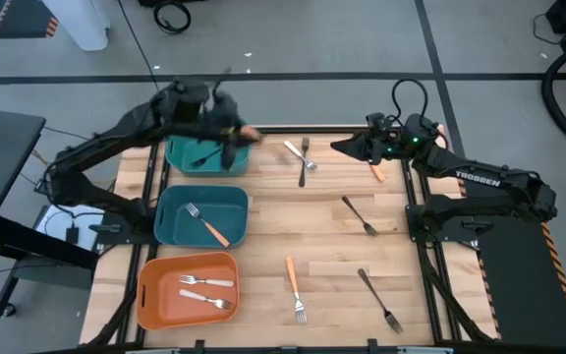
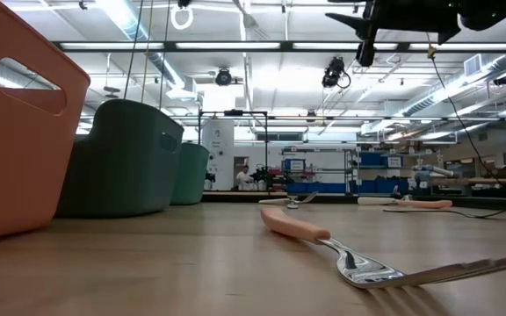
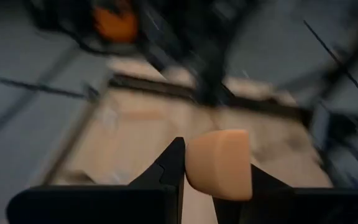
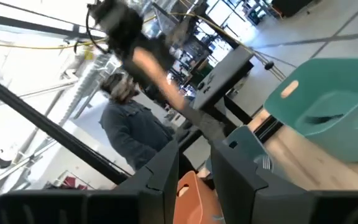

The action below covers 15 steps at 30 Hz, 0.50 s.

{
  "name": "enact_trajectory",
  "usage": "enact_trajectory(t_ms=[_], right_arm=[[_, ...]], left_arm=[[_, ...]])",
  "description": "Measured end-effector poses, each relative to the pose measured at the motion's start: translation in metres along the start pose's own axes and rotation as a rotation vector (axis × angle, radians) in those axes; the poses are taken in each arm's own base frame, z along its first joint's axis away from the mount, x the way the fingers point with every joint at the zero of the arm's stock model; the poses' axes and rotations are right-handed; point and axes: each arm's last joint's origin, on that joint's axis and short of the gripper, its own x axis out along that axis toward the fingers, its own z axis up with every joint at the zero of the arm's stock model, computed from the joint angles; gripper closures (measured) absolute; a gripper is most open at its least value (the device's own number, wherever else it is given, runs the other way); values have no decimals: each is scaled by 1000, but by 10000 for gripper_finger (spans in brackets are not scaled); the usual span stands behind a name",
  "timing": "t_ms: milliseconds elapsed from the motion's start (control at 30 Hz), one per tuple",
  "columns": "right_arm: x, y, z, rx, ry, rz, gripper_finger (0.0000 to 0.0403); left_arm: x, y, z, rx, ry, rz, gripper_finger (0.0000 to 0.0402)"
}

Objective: Sort silverware by color (type)
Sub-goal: Put the light orange fork into the blue bin

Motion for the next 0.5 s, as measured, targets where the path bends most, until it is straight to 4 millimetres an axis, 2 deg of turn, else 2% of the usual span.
enact_trajectory(t_ms=[100,300,400,500], right_arm=[[-1,2,0,-16,6,14,300],[0,2,-1,-8,5,8,300],[0,3,-2,-7,5,10,300],[2,4,-3,-6,-13,-5,301]], left_arm=[[-14,-23,-13,-44,132,-71,347],[-28,-67,-30,-82,297,-199,347],[-36,-78,-41,-52,402,-191,347],[-48,-79,-57,-38,570,-130,347]])
